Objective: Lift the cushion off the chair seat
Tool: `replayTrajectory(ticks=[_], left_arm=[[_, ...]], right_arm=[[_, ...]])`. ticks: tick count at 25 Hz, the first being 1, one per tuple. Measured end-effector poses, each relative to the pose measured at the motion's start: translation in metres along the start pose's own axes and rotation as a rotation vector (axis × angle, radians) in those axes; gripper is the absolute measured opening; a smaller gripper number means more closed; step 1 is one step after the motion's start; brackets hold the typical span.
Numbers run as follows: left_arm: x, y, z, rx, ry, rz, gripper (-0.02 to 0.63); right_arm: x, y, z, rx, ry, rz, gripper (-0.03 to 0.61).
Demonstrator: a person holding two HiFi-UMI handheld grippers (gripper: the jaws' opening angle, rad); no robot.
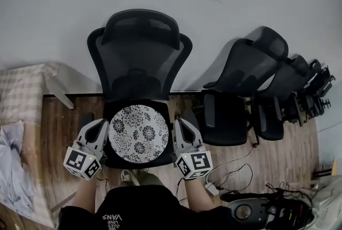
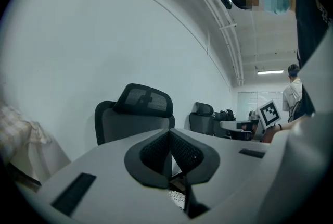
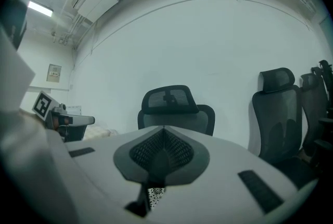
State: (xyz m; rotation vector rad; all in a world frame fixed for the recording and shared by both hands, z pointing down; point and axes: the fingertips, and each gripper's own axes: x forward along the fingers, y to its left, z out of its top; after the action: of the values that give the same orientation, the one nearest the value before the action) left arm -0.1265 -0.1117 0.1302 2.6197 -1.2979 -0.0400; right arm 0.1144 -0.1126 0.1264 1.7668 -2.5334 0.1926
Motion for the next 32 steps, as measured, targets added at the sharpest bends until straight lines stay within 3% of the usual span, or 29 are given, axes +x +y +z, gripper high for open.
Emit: replayTrajectory(ticks=[16,32], left_arm=[[0.037,0.014,-0.012,-0.024,0.004,0.121,0.011],[0.055,0.048,-0.032,-0.052,0.066,0.088,0.011]], right_arm=[[0.043,-0.043,-0.011,0.014,0.028,0.076,0.017],[0.065,-0.047,-0.035,0.032,0.077,0.004,0.017]])
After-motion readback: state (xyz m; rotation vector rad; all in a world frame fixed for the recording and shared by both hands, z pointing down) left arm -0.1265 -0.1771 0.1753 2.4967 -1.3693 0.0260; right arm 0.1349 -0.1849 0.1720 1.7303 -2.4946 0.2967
